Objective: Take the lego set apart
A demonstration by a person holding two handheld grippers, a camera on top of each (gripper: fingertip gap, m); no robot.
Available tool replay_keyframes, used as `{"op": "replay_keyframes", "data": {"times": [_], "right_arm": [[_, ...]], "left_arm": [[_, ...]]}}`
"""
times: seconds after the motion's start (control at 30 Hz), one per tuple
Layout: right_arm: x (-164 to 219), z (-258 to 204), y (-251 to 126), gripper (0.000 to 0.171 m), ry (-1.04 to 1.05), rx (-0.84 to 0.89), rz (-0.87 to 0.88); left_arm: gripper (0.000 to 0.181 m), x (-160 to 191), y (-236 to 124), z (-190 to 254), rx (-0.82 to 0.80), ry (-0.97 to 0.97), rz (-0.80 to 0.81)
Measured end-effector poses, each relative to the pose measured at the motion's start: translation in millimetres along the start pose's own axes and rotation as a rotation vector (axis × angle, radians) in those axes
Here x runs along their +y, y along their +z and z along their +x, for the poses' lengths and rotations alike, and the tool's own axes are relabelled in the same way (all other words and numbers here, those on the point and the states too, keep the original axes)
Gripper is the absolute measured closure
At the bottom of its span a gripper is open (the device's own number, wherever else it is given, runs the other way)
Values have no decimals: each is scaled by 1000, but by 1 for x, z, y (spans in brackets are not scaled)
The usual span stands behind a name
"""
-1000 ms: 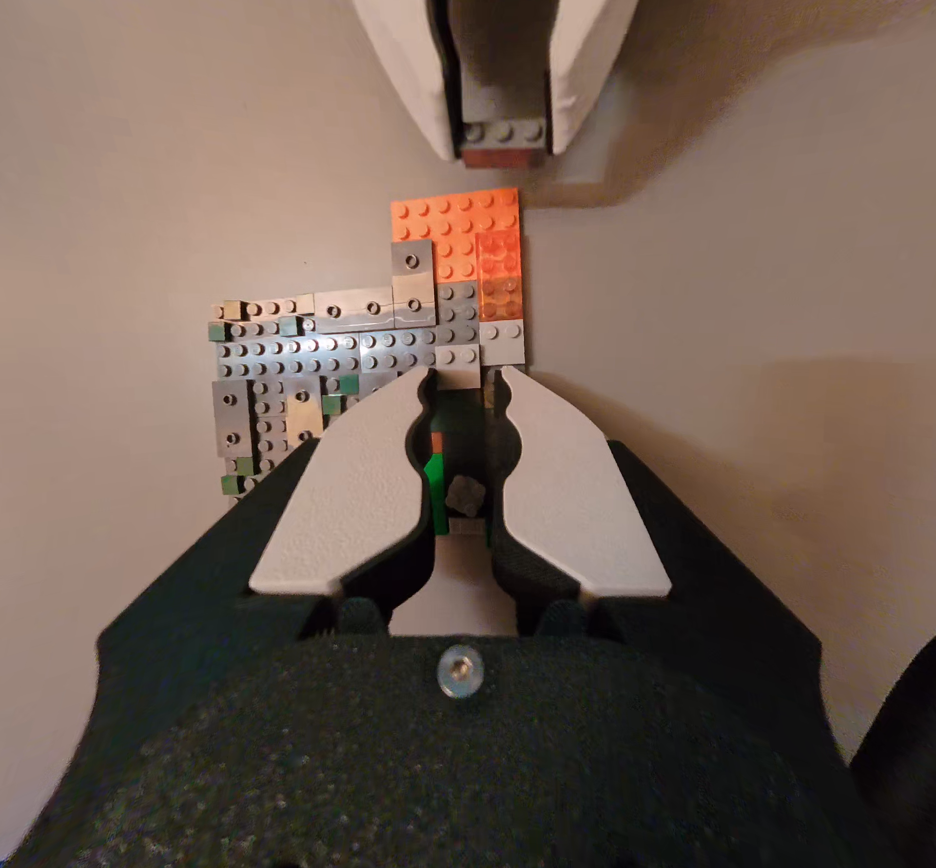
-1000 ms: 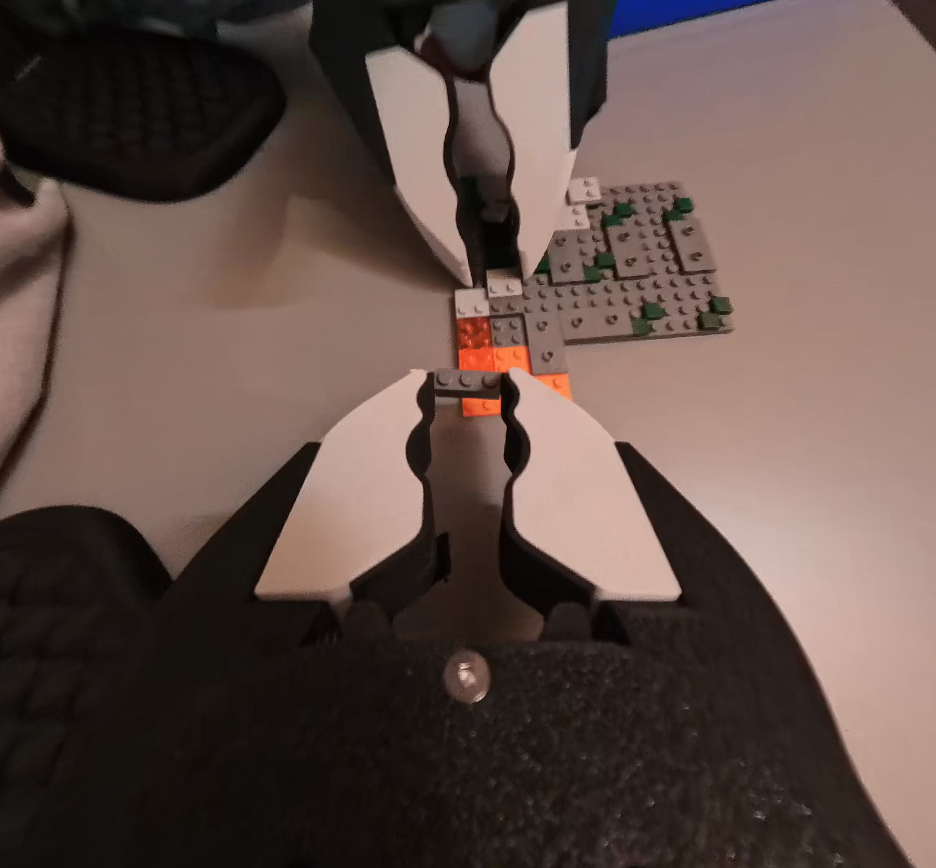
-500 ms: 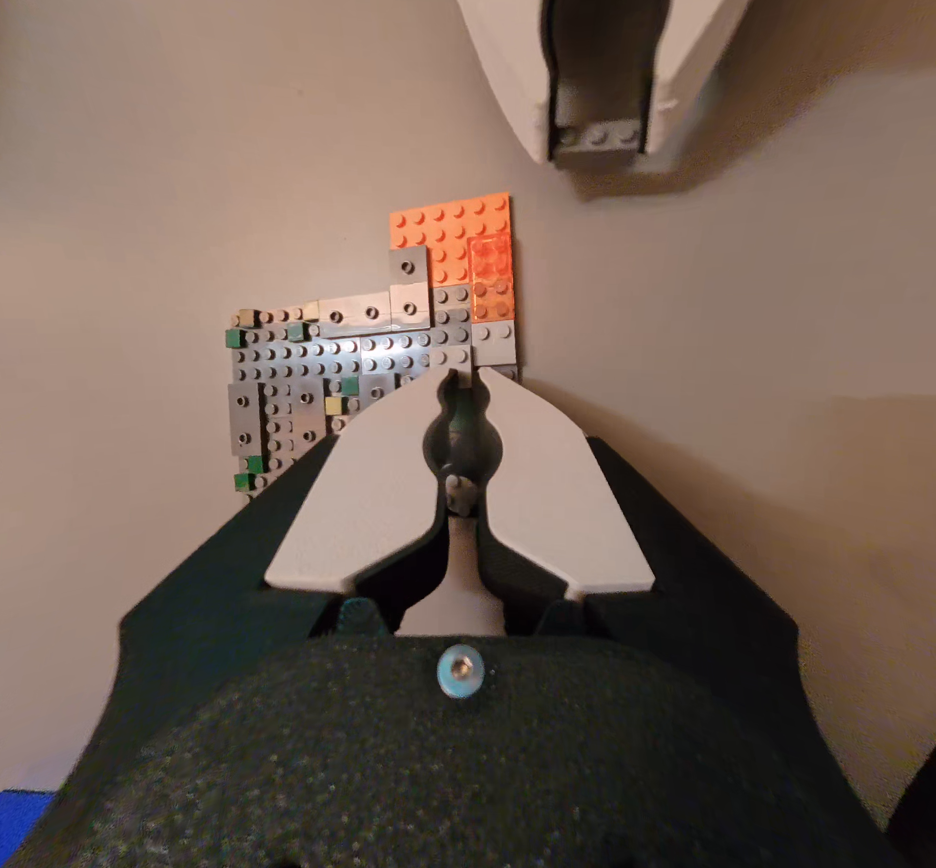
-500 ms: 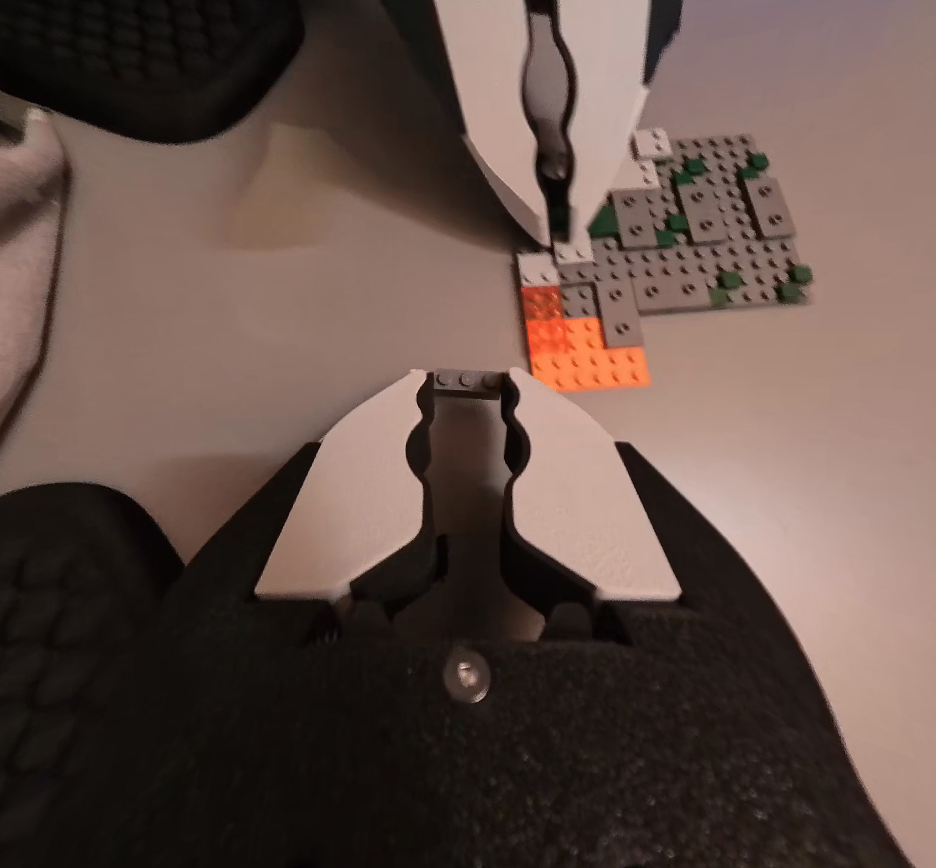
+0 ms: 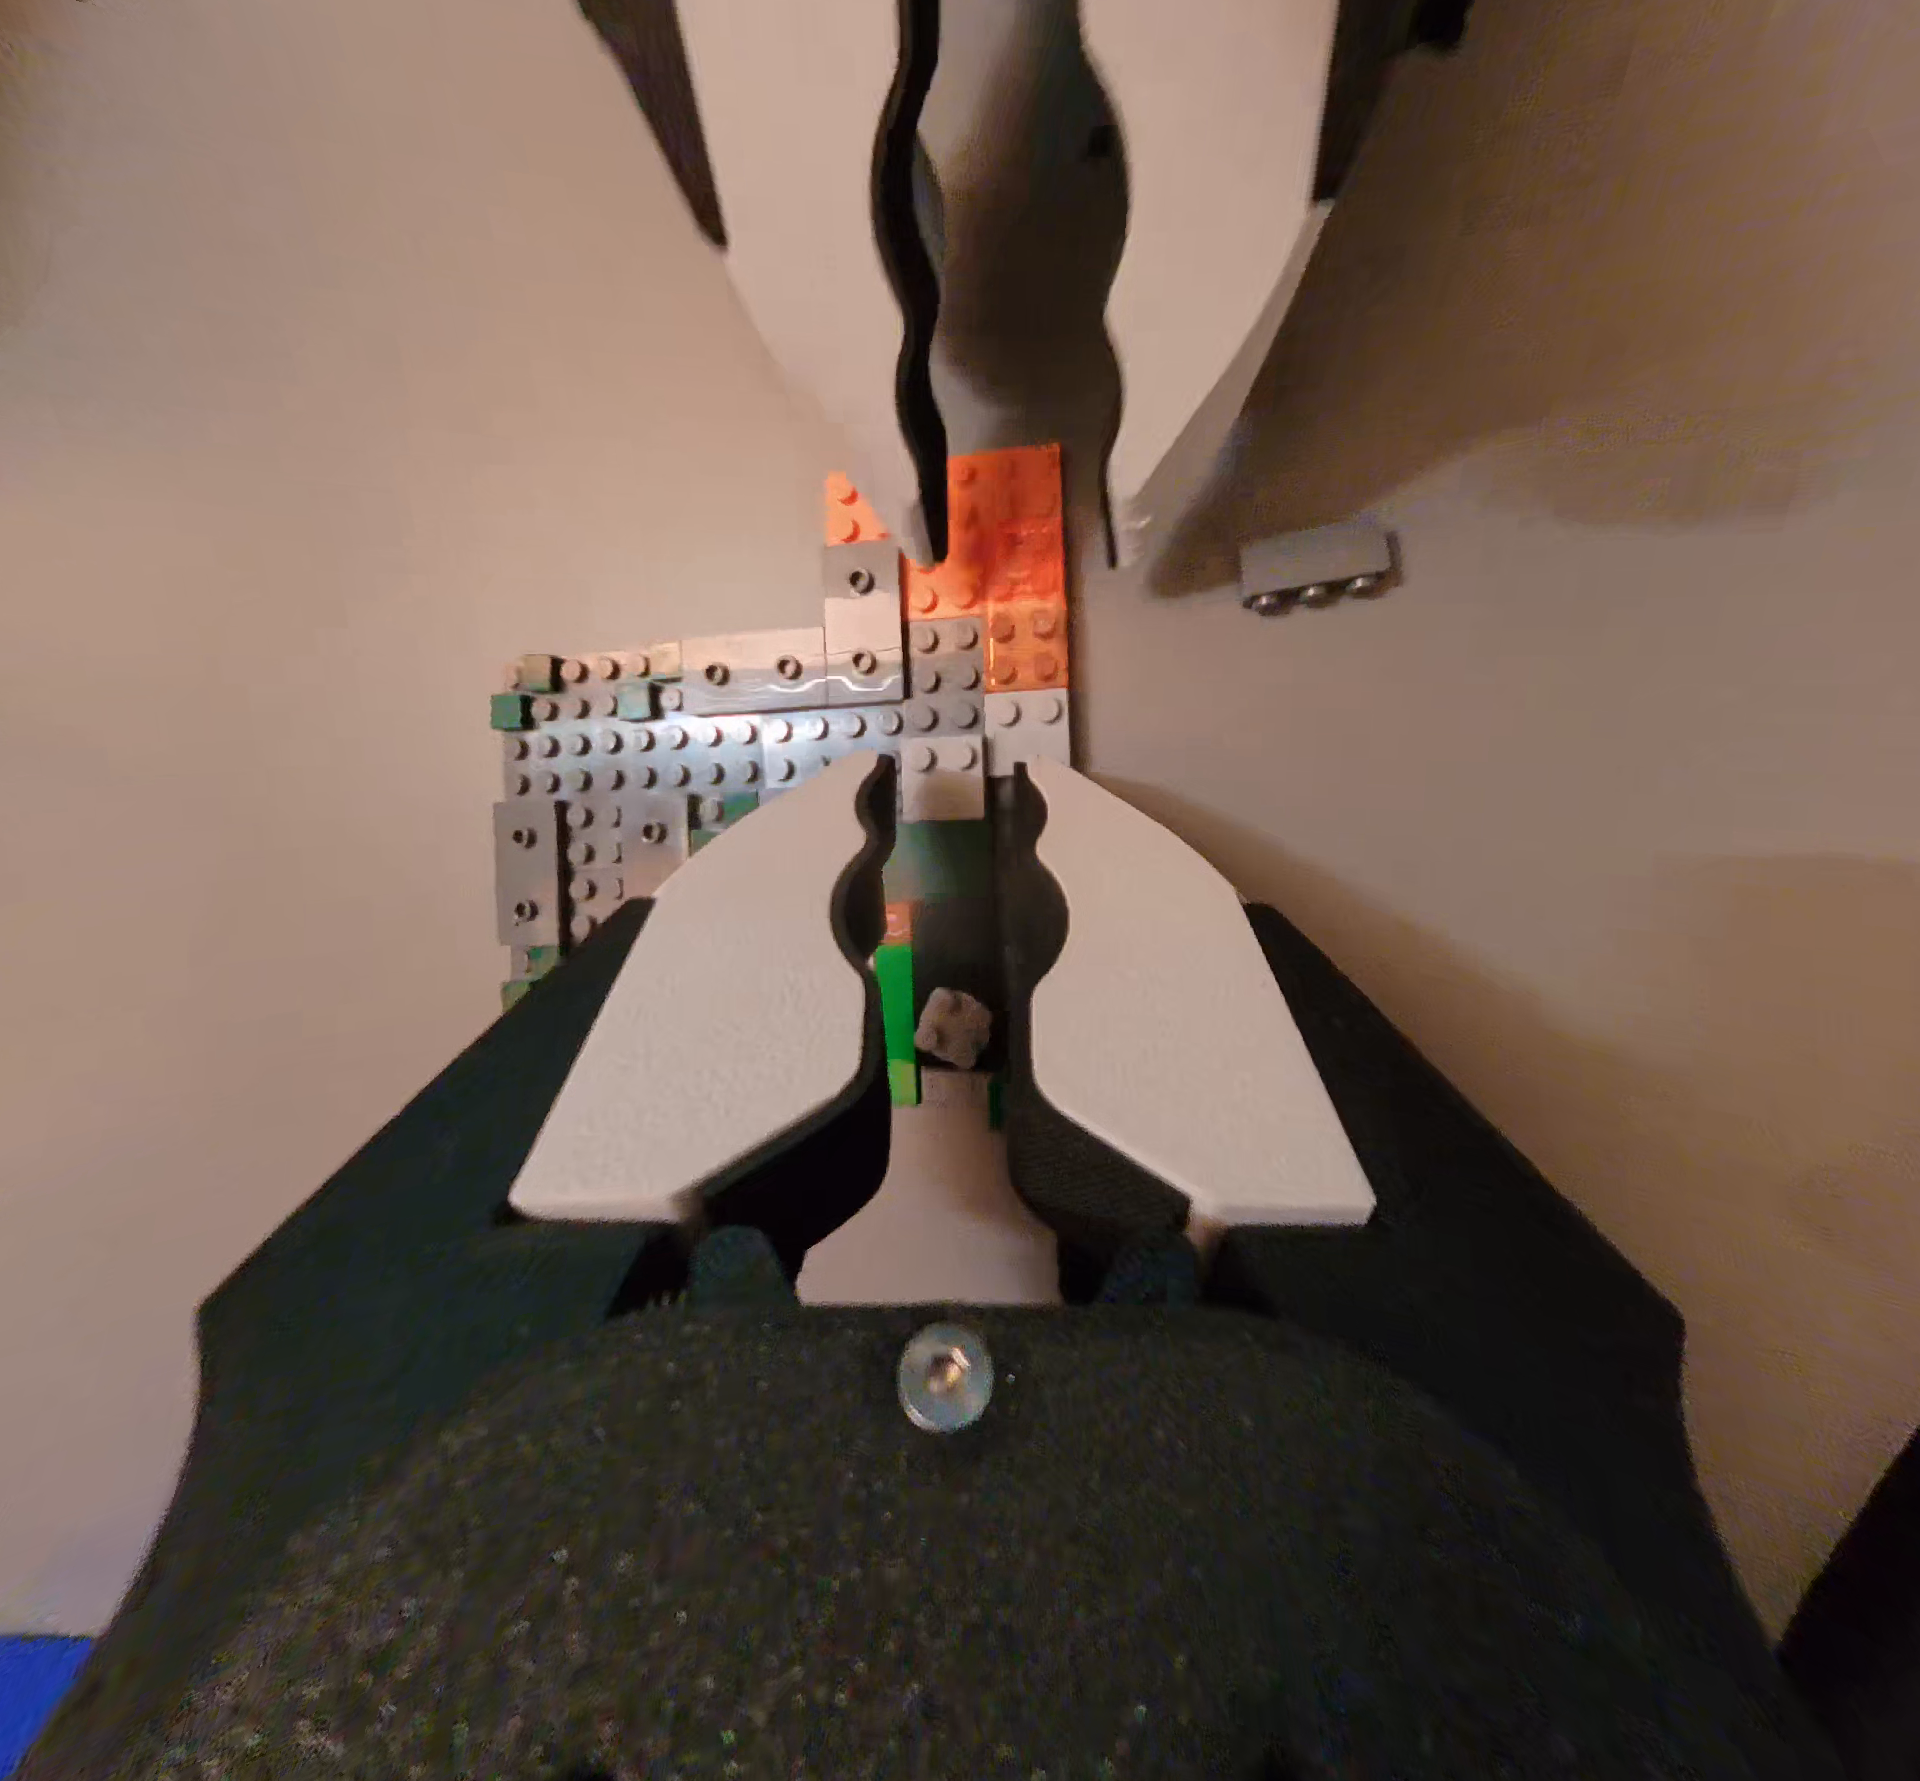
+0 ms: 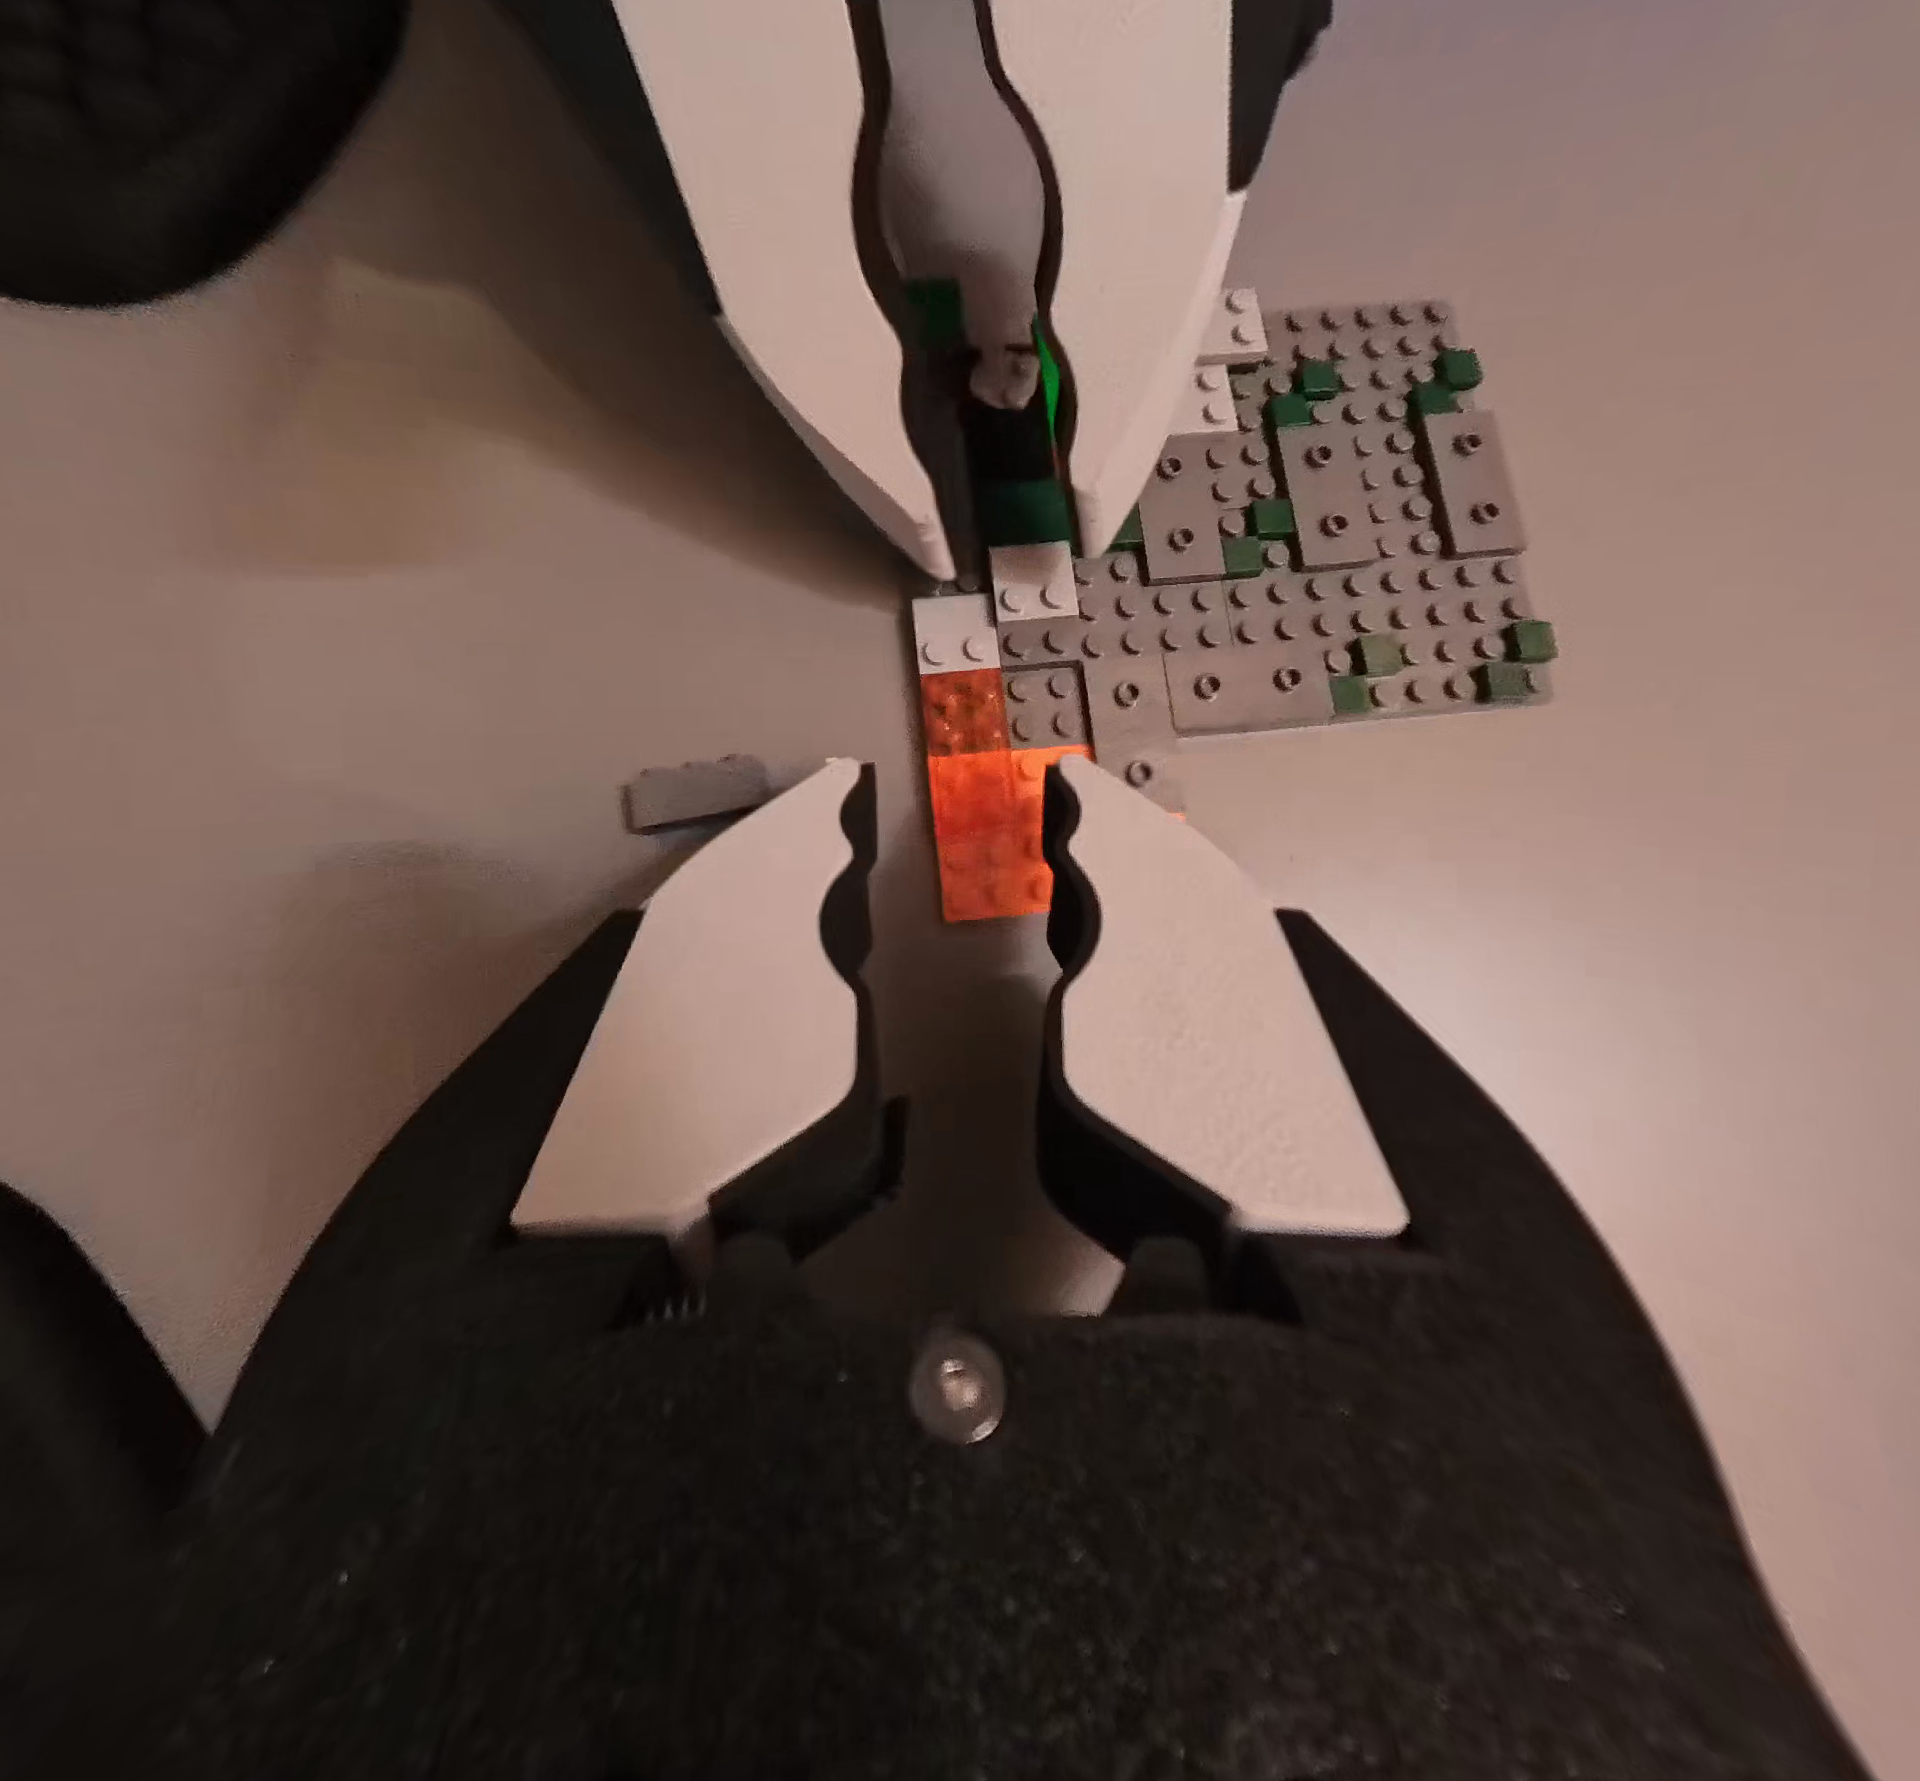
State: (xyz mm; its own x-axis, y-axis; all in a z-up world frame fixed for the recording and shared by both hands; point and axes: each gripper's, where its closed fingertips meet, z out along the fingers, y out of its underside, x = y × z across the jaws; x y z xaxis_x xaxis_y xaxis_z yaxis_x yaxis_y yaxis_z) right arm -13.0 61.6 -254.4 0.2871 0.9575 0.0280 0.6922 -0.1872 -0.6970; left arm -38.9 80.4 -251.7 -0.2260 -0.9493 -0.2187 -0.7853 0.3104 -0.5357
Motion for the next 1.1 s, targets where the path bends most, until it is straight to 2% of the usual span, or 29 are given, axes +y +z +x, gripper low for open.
{"op": "replay_keyframes", "data": {"times": [0.2,0.33,0.4,0.87,1.1], "right_arm": [[2,3,13,151,-78,-59,-161],[1,4,14,151,-101,-81,-200],[0,4,15,156,-106,-68,-178],[-2,-2,13,157,-175,84,5],[-1,-5,9,157,-13,19,75]], "left_arm": [[158,-7,2,10,68,1,11],[163,-3,8,13,80,4,1],[162,0,10,13,72,-12,-16],[167,-1,12,16,67,-30,6],[167,-5,13,20,74,-5,15]]}}
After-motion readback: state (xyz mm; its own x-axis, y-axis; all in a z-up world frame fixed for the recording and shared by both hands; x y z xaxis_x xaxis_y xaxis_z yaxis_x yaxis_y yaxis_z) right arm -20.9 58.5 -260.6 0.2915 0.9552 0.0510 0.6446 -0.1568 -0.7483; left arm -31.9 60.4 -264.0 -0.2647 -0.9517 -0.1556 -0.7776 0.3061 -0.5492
